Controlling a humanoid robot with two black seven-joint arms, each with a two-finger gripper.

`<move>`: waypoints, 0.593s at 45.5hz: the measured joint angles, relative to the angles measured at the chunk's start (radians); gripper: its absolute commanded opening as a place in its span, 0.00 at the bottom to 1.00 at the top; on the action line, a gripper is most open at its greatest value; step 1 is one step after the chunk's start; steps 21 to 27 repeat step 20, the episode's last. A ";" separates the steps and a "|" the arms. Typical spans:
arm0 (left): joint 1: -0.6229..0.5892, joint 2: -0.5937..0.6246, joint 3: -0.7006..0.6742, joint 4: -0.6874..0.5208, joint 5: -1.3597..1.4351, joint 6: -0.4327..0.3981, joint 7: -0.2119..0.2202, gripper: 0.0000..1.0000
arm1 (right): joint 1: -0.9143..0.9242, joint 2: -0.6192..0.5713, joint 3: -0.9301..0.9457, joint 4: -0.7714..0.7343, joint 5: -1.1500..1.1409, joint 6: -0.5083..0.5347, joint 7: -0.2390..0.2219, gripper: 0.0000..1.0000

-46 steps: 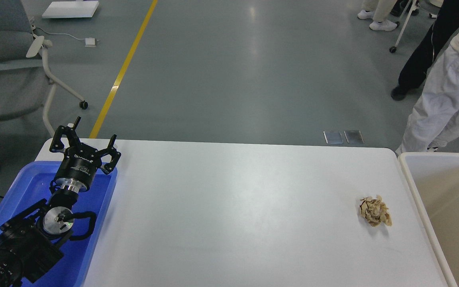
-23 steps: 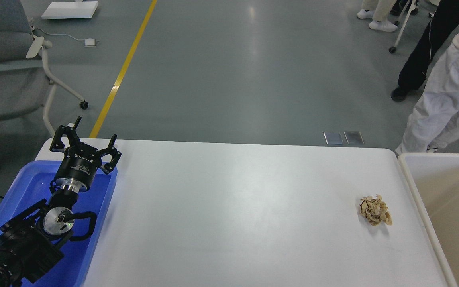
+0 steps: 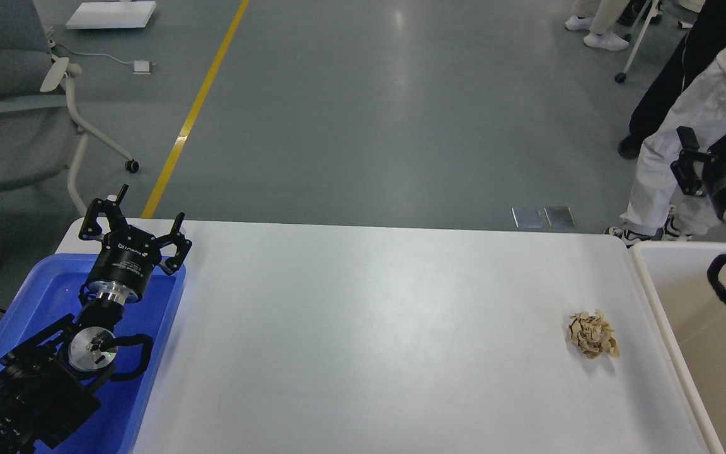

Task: Tidy desktop
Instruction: 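Release the foil bag into the white bin and withdraw the right arm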

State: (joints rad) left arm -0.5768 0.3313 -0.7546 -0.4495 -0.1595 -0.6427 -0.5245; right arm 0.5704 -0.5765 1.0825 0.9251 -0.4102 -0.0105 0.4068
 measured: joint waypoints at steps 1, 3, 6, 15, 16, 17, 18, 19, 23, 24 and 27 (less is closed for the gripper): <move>0.000 0.000 0.000 0.000 0.000 0.000 0.000 1.00 | -0.008 0.010 0.001 0.000 0.000 0.001 0.006 1.00; 0.000 0.000 0.000 0.000 0.000 0.000 0.000 1.00 | -0.026 0.032 0.005 0.002 -0.001 0.002 0.019 1.00; 0.000 0.000 0.000 0.000 0.000 0.000 0.000 1.00 | -0.050 0.062 0.007 0.002 -0.002 0.004 0.032 1.00; 0.000 0.000 0.000 0.000 0.000 0.000 0.000 1.00 | -0.103 0.124 0.011 -0.002 -0.003 0.007 0.055 1.00; 0.000 0.000 0.000 0.000 0.000 0.000 0.000 1.00 | -0.107 0.128 0.011 -0.002 -0.003 0.007 0.056 1.00; 0.000 0.000 0.000 0.000 0.000 0.000 0.000 1.00 | -0.112 0.134 0.011 -0.003 -0.003 0.007 0.057 1.00; 0.000 0.000 0.000 0.000 0.000 0.000 0.000 1.00 | -0.115 0.137 0.011 -0.004 -0.003 0.007 0.059 1.00; 0.000 0.000 0.000 0.000 0.000 0.000 0.000 1.00 | -0.118 0.141 0.011 -0.005 -0.003 0.007 0.059 1.00; 0.000 0.000 0.000 0.000 0.000 0.000 0.000 1.00 | -0.122 0.145 0.011 -0.006 -0.004 0.007 0.061 1.00; 0.000 0.000 0.000 0.000 0.000 0.000 0.000 1.00 | -0.122 0.145 0.011 -0.006 -0.004 0.007 0.061 1.00; 0.000 0.000 0.000 0.000 0.000 0.000 0.000 1.00 | -0.122 0.145 0.011 -0.006 -0.004 0.007 0.061 1.00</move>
